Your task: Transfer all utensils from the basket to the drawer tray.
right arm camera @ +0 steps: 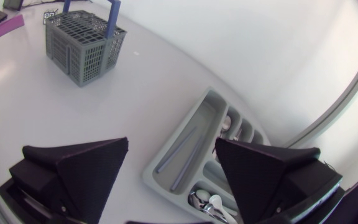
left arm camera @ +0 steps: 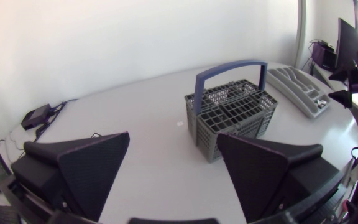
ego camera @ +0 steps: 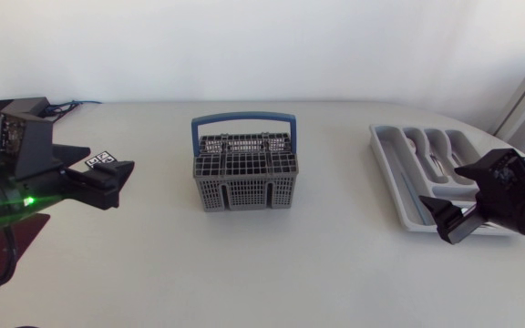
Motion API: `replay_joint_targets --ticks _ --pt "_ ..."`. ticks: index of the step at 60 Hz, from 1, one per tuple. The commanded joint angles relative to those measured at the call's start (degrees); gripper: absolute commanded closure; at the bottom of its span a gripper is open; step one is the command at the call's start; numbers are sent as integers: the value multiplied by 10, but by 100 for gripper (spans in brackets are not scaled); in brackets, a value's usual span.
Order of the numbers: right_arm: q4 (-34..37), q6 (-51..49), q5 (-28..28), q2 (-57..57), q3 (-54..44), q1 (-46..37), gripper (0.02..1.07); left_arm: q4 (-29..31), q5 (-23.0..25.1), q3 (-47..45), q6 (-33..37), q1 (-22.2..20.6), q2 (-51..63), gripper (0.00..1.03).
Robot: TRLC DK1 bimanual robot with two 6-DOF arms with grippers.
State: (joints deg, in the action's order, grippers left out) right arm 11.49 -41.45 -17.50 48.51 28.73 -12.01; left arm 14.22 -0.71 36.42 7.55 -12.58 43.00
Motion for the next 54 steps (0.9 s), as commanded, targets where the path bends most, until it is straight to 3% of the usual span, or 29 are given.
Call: replay_joint_targets --ticks 1,13,28,54 --pt "-10 48 13 -25 -21 6 6 -28 -1 -38 -8 19 -20 5" --pt "13 139 25 -56 -35 8 6 -72 -3 -95 -13 43 -54 5" --pt "-37 217 156 -201 -109 77 6 -135 -3 -169 -13 87 -140 5" --pt "-72 306 164 -329 -190 97 6 -141 1 -253 -39 105 -262 5"
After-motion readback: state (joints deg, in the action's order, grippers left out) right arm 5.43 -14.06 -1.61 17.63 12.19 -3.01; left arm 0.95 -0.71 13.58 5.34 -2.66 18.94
